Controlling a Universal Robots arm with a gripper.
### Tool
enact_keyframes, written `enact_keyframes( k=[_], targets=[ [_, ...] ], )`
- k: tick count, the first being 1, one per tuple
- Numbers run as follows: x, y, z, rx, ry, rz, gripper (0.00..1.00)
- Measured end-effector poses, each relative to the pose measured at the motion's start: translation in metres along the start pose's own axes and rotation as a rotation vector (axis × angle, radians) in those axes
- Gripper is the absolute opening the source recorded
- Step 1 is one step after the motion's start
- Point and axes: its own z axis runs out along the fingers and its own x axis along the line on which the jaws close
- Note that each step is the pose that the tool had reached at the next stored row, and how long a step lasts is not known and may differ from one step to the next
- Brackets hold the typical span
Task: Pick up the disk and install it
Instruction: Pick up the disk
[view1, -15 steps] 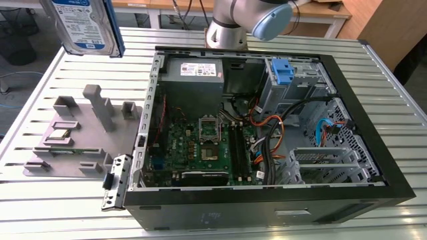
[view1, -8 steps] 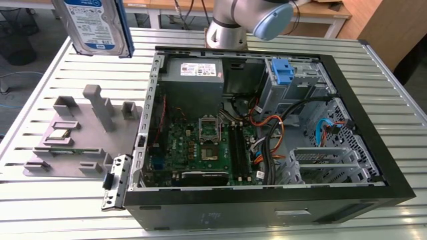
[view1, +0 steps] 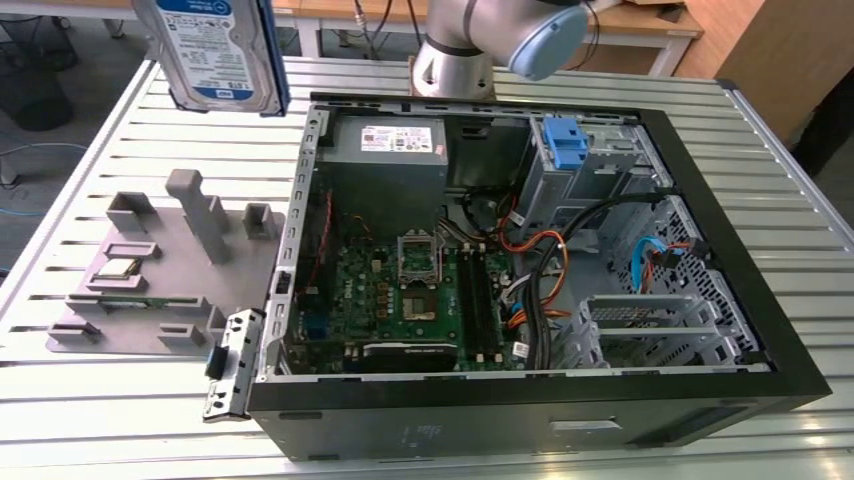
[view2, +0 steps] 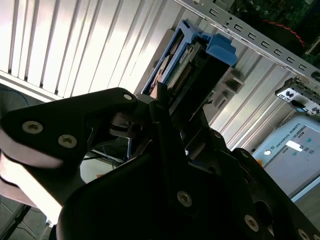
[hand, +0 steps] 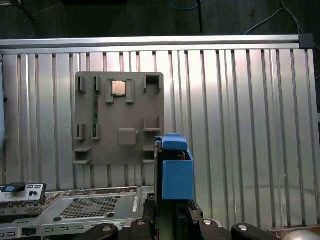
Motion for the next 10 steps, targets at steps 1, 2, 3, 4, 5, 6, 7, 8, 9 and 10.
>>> enact_keyframes(
  k=[1, 2, 3, 4, 5, 6, 7, 8, 9, 10],
  targets=[
    [-0.0002, -0.0027, -0.0001, 0.0, 0.0, 0.0, 0.35],
    [-0.0004, -0.0054, -0.0001, 0.0, 0.0, 0.0, 0.35],
    [-0.0005, -0.008, -0.0001, 0.0, 0.0, 0.0, 0.35],
    [-0.0007, -0.011, -0.0001, 0.0, -0.0001, 0.0, 0.35],
    [-0.0009, -0.0138, -0.0002, 0.0001, -0.0001, 0.0, 0.35],
    [-0.0011, -0.0166, -0.0003, 0.0, 0.0, 0.0, 0.35],
    [-0.0013, -0.0194, -0.0002, 0.0001, -0.0001, 0.0, 0.35],
    [-0.0015, -0.0221, -0.0003, 0.0, 0.0, 0.0, 0.35],
    [-0.0016, -0.0249, -0.0004, 0.0, 0.0, 0.0, 0.35],
    [-0.0018, -0.0274, -0.0004, 0.0, 0.0, 0.0, 0.35]
  ],
)
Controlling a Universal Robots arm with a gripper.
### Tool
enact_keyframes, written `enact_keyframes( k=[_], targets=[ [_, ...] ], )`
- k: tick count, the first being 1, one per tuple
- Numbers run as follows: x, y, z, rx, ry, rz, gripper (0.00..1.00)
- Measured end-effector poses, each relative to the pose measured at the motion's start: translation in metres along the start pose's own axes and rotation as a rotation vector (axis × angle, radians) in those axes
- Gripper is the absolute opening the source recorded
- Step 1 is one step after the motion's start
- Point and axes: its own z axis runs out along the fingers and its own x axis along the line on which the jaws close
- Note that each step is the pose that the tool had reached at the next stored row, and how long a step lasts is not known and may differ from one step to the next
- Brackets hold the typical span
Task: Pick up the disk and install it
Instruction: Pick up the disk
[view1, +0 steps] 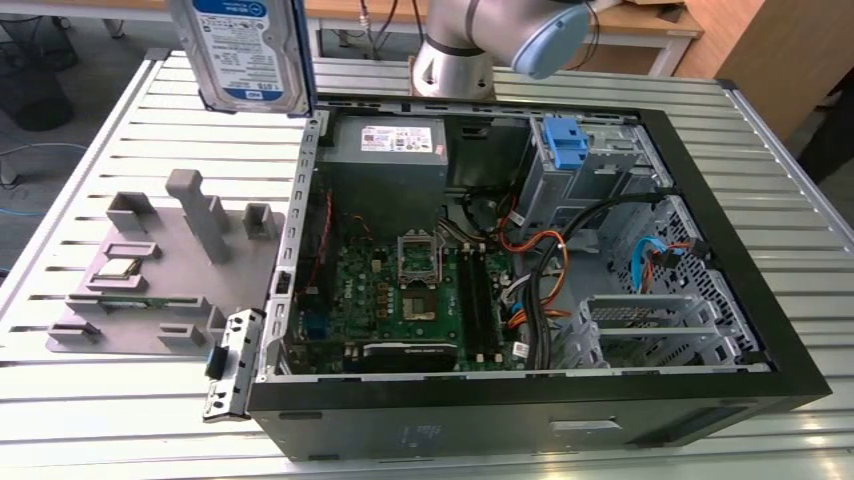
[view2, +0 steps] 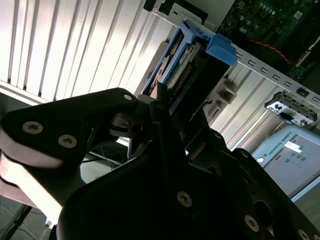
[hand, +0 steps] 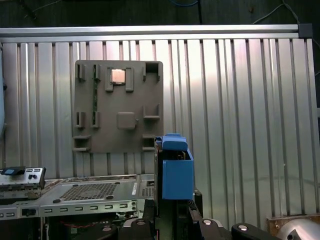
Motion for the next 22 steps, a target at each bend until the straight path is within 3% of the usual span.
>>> enact_keyframes(
  k=[8, 22],
  targets=[
    [-0.0015, -0.0224, -0.0002, 0.0001, -0.0001, 0.0, 0.35],
    [-0.0044, -0.0684, -0.0009, 0.0, 0.0, 0.0, 0.35]
  ],
)
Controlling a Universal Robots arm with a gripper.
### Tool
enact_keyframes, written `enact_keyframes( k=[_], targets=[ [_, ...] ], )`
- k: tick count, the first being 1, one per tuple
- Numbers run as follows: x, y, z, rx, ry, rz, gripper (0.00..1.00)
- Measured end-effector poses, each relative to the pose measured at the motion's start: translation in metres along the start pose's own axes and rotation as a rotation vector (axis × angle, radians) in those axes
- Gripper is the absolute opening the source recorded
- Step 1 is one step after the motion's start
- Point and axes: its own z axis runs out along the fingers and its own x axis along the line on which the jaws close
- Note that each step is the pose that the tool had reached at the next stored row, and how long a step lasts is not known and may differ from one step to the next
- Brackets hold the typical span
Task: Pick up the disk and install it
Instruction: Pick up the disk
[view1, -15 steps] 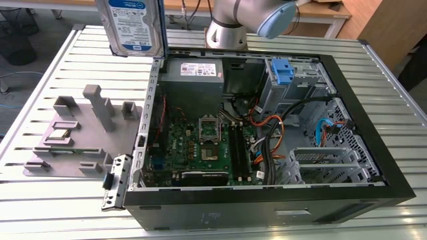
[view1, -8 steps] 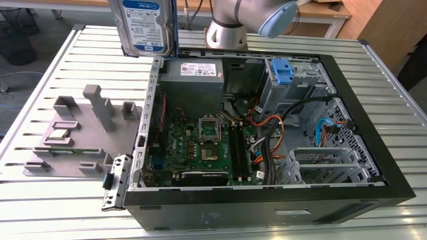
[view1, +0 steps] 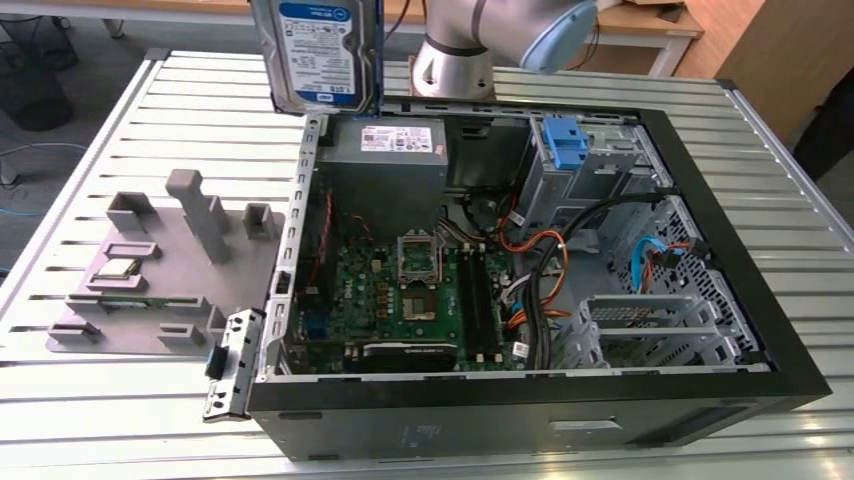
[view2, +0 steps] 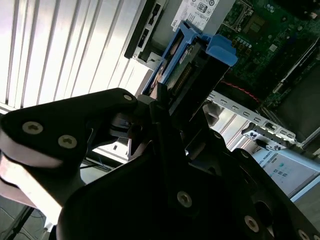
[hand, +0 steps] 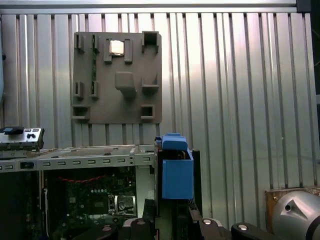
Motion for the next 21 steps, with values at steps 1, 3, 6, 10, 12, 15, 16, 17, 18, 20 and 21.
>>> enact_keyframes(
  k=[1, 3, 6, 10, 12, 15, 16, 17, 18, 20, 21],
  targets=[
    [-0.0002, -0.0031, -0.0001, -0.0001, 0.0001, 0.0, 0.35],
    [-0.0006, -0.0093, -0.0001, 0.0, 0.0, 0.0, 0.35],
    [-0.0012, -0.0187, -0.0003, 0.0, 0.0, 0.0, 0.35],
    [-0.0021, -0.0317, -0.0004, 0.0001, -0.0001, 0.0, 0.35],
    [-0.0025, -0.038, -0.0005, 0.0, -0.0001, 0.0, 0.35],
    [-0.0031, -0.0482, -0.0007, 0.0, 0.0, 0.0, 0.35],
    [-0.0034, -0.0515, -0.0007, 0.0, 0.0, 0.0, 0.35],
    [-0.0036, -0.0549, -0.0008, 0.0001, 0.0, 0.0, 0.35],
    [-0.0038, -0.0584, -0.0008, 0.0, 0.0, 0.0, 0.35],
    [-0.0042, -0.0651, -0.0009, 0.0, -0.0001, 0.0, 0.35],
    [-0.0045, -0.0686, -0.001, 0.0, 0.0, 0.0, 0.35]
  ],
)
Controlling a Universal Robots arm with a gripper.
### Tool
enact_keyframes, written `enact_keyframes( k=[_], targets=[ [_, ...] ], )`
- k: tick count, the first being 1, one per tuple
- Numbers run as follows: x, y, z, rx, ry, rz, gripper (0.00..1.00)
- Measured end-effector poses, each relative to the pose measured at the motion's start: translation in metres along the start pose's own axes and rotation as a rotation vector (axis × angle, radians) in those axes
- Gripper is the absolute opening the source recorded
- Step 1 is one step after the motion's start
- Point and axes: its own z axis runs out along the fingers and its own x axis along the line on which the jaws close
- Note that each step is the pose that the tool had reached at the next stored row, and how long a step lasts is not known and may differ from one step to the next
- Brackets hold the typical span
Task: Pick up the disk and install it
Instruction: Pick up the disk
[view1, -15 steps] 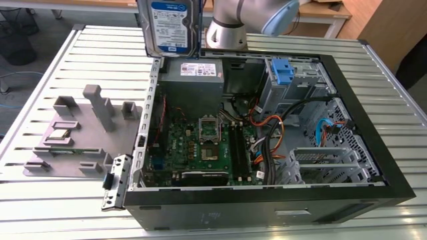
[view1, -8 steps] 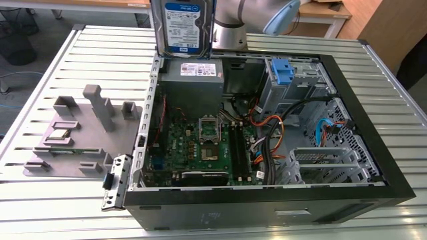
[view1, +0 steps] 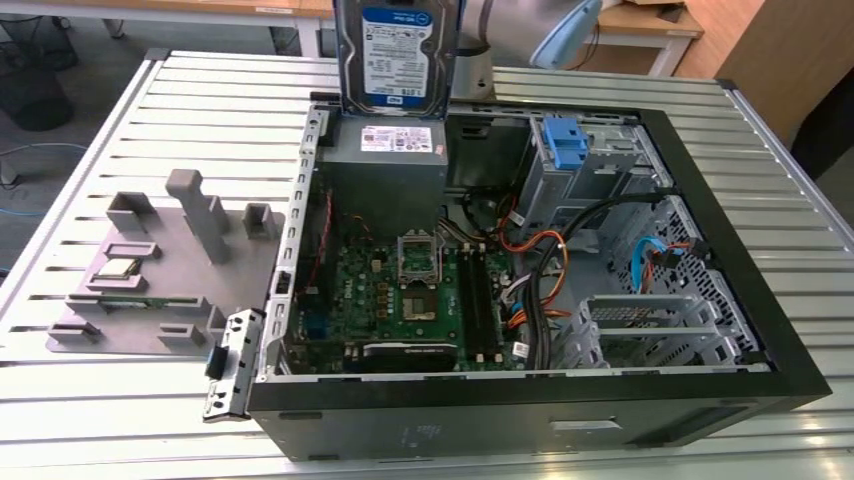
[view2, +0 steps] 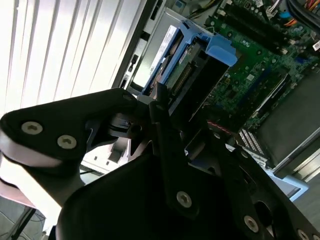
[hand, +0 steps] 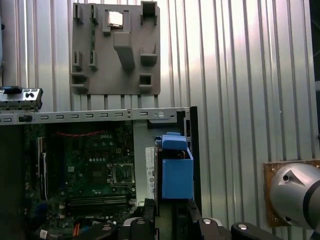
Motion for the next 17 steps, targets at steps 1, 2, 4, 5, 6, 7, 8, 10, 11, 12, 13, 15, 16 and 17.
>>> enact_keyframes(
  k=[1, 2, 4, 5, 6, 7, 8, 10, 11, 12, 13, 15, 16, 17],
  targets=[
    [-0.0003, -0.004, -0.0001, -0.0001, 0.0001, 0.0, 0.35],
    [-0.0005, -0.0077, -0.0001, 0.0, 0.0, 0.0, 0.35],
    [-0.001, -0.0152, -0.0002, 0.0, 0.0, 0.0, 0.35],
    [-0.0012, -0.0192, -0.0003, 0.0, 0.0, 0.0, 0.35],
    [-0.0015, -0.0231, -0.0003, 0.0, 0.0, 0.0, 0.35],
    [-0.0017, -0.0269, -0.0004, 0.0001, 0.0, 0.0, 0.35],
    [-0.002, -0.0307, -0.0004, 0.0001, -0.0001, 0.0, 0.35],
    [-0.0025, -0.0382, -0.0006, 0.0, 0.0, 0.0, 0.35],
    [-0.0027, -0.0421, -0.0006, 0.0, 0.0, 0.0, 0.35],
    [-0.003, -0.0457, -0.0007, 0.0, 0.0, 0.0, 0.35],
    [-0.0032, -0.0494, -0.0007, 0.0, 0.0, 0.0, 0.35],
    [-0.0037, -0.0566, -0.0009, 0.0, 0.0, 0.0, 0.35],
    [-0.0039, -0.0603, -0.0009, 0.0, 0.0, 0.0, 0.35],
    [-0.0042, -0.0639, -0.001, 0.0, 0.0, 0.0, 0.35]
  ],
)
